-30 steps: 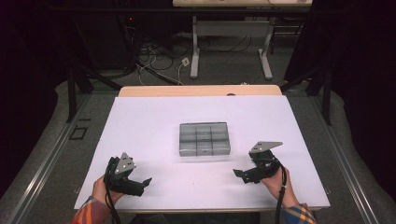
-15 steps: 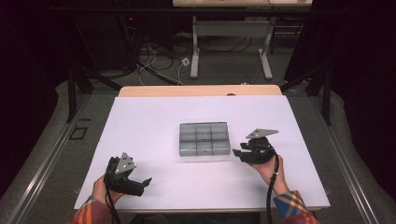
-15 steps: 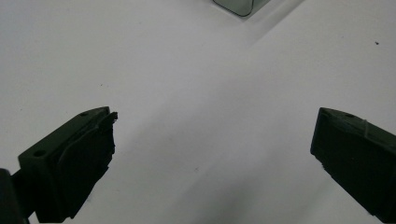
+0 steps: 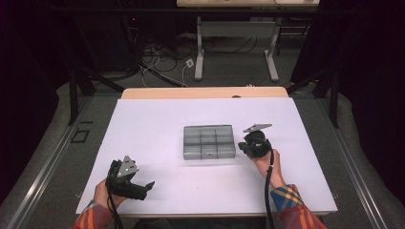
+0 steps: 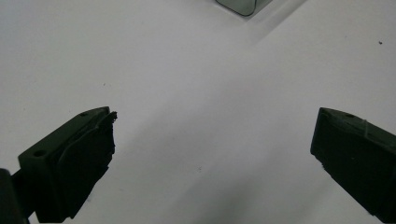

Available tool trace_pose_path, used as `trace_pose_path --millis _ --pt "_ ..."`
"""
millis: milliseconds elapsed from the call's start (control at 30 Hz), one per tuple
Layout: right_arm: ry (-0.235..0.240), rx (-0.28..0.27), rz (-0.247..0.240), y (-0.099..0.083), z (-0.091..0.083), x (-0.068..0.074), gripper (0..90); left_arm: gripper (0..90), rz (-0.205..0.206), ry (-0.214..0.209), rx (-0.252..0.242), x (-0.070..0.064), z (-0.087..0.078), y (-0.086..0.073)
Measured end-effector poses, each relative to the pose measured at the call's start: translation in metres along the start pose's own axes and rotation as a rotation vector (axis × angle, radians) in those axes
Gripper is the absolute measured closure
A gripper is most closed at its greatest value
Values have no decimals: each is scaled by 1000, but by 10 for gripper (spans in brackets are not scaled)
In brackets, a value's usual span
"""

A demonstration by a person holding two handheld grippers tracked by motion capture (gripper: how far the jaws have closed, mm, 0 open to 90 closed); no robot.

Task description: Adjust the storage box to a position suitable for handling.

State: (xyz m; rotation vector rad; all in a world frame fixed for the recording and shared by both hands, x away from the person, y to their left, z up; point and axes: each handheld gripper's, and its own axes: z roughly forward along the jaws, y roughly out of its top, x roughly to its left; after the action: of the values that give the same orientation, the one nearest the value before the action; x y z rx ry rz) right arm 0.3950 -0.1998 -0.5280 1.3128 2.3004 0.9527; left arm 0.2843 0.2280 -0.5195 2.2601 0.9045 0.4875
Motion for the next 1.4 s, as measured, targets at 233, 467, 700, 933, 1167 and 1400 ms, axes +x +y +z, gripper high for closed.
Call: trace_pose_path --millis 233,467,700,933,1167,1400 --pt "1 36 -8 2 11 4 900 0 3 16 -12 0 1 -1" --pt "-1 33 -9 3 13 8 900 0 4 18 -14 0 1 0" --pt "-7 18 -12 3 13 10 900 0 5 7 2 0 1 1" --pt "4 14 -17 4 15 15 900 0 5 9 1 0 1 0" --pt "11 16 -23 5 17 19 900 0 3 2 -2 0 2 0" --pt "15 13 -27 8 17 19 900 0 6 10 -9 0 3 0"
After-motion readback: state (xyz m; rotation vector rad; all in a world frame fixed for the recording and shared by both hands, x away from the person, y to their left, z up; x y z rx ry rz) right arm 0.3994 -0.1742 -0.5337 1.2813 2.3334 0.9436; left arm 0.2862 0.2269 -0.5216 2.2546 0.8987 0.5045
